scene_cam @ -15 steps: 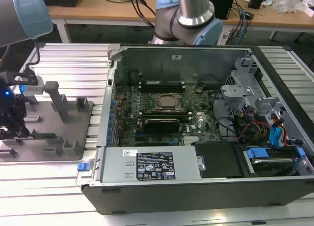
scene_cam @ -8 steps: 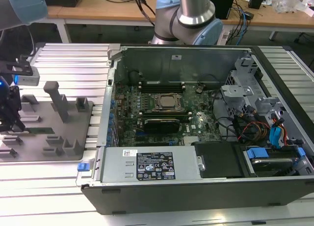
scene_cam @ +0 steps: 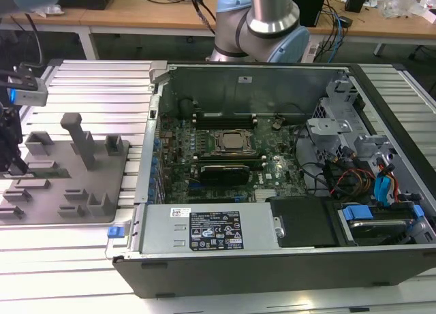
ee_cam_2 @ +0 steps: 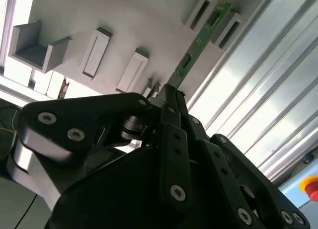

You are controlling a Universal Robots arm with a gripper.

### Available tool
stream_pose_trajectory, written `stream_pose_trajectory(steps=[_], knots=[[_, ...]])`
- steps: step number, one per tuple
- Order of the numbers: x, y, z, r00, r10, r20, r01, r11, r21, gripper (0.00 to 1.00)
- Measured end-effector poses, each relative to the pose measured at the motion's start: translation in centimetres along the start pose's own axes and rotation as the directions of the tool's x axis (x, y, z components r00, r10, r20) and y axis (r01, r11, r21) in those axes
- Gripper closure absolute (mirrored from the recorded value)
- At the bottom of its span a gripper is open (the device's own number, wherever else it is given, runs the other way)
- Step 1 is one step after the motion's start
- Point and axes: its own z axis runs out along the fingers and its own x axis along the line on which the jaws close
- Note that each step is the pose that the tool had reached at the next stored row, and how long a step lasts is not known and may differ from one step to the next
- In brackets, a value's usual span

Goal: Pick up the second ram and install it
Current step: 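Pick up the second ram and move it above second insertion slot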

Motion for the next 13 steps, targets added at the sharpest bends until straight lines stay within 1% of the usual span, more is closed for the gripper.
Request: stream_pose_trajectory(steps=[4,12,13], knots=[[-0.03,0.0,-1.05,1.0,0.0,0.0001,0.0,1.0,0.001,0.91],[-0.07,0.01,-2.82,1.0,0.0,0.0,0.0,1.0,0.0016,0.91],[-0.08,0.01,-3.16,1.0,0.0,0.0,0.0,1.0,0.0019,0.91]])
